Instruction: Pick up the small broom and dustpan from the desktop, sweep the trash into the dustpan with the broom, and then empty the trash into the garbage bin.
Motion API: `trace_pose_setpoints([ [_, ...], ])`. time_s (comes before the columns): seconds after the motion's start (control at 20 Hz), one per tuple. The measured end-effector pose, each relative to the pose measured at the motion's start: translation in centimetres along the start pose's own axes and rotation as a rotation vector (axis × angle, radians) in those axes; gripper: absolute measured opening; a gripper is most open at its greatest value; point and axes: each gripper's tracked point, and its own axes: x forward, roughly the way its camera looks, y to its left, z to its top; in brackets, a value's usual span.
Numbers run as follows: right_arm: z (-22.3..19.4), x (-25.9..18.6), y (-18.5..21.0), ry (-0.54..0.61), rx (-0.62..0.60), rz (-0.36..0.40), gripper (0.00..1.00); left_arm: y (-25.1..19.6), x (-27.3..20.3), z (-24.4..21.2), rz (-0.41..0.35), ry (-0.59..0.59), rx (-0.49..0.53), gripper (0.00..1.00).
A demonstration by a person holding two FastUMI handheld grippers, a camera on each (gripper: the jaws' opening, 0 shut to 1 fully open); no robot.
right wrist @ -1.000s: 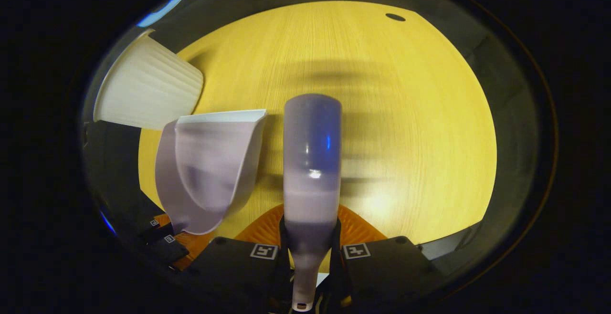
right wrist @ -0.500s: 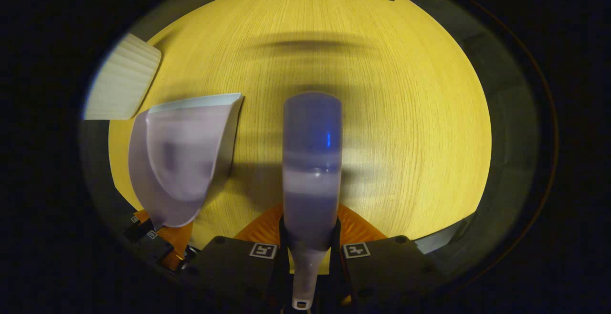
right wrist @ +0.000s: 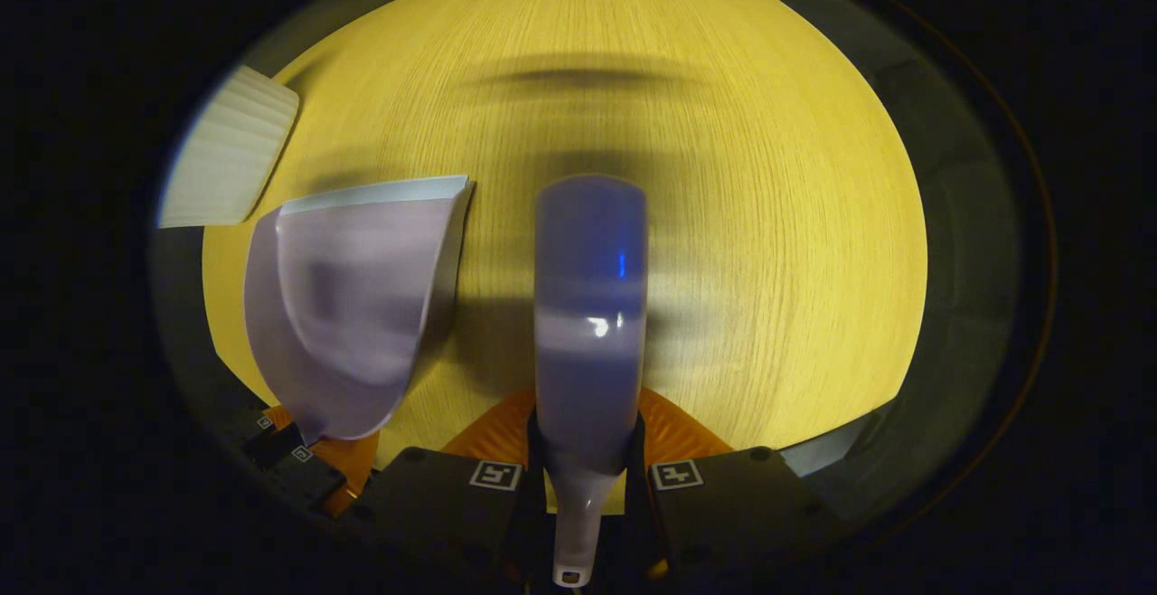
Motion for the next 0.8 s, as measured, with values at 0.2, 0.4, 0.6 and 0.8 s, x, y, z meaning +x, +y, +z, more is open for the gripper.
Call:
trace_pose_setpoints([
  [0.2, 0.0, -0.4, -0.3, -0.003, 0.011, -0.01, 0.32, -0.1, 0.1, 0.0, 0.005, 0.0, -0.002, 0.28],
  [0.4, -0.3, -0.4, 0.0, 0.0, -0.001, 0.002, 0.42, -0.7, 0.0, -0.4, 0.0, 0.004, 0.008, 0.34],
  [0.6, -0.3, -1.7, 0.1, -0.023, 0.024, 0.018, 0.73, -0.4, -1.1, 0.3, 0.036, -0.062, -0.017, 0.88],
  [0.8, -0.3, -4.2, 0.1, -0.081, 0.021, 0.041, 0.98, -0.6, -3.7, -0.2, 0.028, -0.126, -0.004, 0.87],
])
